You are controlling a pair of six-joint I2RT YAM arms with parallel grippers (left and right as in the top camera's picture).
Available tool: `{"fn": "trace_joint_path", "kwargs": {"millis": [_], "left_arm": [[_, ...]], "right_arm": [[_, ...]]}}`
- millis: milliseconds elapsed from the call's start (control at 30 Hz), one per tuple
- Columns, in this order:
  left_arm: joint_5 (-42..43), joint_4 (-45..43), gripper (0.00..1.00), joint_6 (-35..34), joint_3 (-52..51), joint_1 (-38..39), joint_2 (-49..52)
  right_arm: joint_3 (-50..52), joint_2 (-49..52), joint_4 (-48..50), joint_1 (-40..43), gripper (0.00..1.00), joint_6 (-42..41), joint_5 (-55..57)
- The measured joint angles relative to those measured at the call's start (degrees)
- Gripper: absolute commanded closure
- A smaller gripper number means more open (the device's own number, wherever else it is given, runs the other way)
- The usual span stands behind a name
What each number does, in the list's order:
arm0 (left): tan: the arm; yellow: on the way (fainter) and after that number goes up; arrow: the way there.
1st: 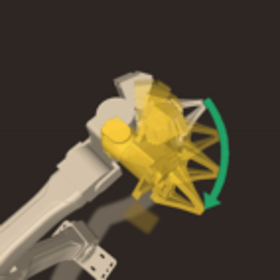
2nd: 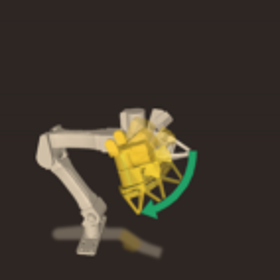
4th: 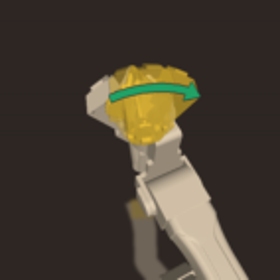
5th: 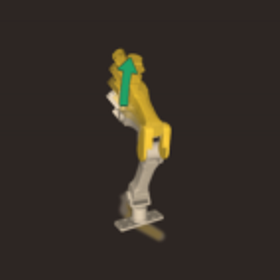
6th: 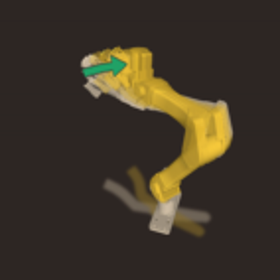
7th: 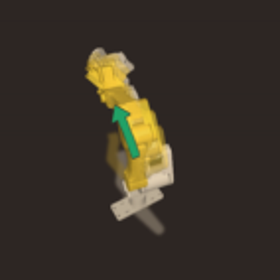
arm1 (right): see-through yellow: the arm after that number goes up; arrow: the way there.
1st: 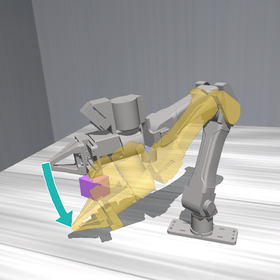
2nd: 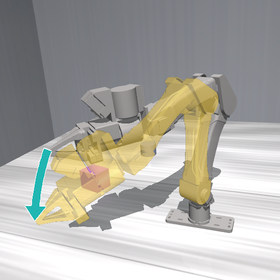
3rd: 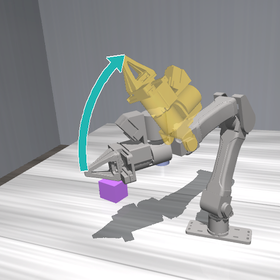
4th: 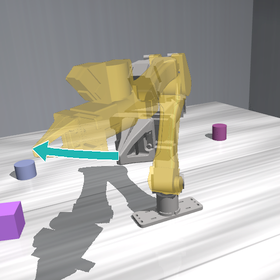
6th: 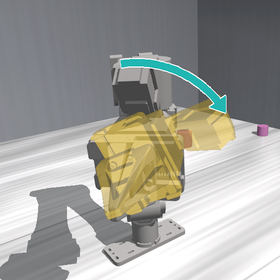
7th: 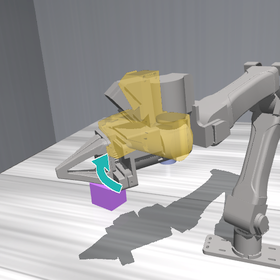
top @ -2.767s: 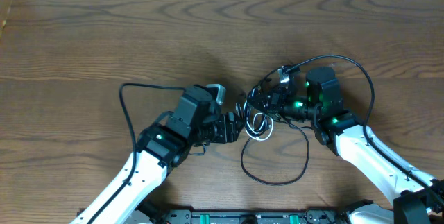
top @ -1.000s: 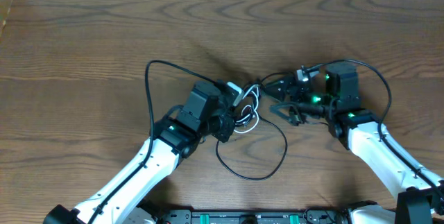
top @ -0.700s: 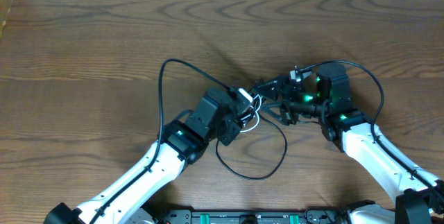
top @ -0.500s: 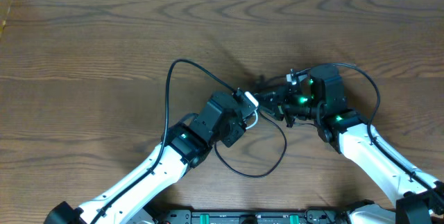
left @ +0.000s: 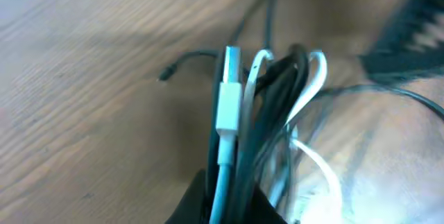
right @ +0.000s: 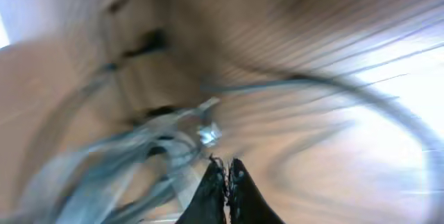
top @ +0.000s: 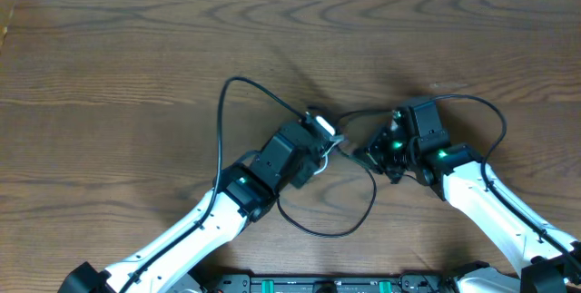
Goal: Untangle cables
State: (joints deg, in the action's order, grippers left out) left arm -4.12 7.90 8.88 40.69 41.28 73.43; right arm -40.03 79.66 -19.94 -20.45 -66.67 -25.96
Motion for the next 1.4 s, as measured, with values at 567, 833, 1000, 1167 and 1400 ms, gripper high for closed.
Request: {"fn": "trace_joint_path", "kwargs": {"millis": [567, 833, 1000, 1167, 1400], "left_arm": [[1.4, -0.8, 0.92, -15.3, 0.0, -5.1, 0.0], [10.2, -0.2, 0.92, -12.8, 0.0, -5.1, 0.0], [13.3, 1.0, 0.92, -7.9, 0.0, -5.1, 0.0], [14.3, 1.0, 0.92, -6.0, 0.0, -5.1, 0.0], [14.5, 1.1, 0.92, -2.6, 0.0, -5.1, 0.0]], "right_arm": [[0.9, 0.3, -4.2, 0.1, 0.64, 13.5, 4.3], [0.9, 0.3, -4.0, 0.1, 0.83, 11.6, 1.2], [0.9, 0.3, -3.8, 0.1, 0.99, 11.5, -1.3], [0.9, 0.3, -3.4, 0.1, 0.48, 11.3, -3.1], [0.9, 0.3, 4.9, 1.6, 0.44, 9.5, -13.0]]}}
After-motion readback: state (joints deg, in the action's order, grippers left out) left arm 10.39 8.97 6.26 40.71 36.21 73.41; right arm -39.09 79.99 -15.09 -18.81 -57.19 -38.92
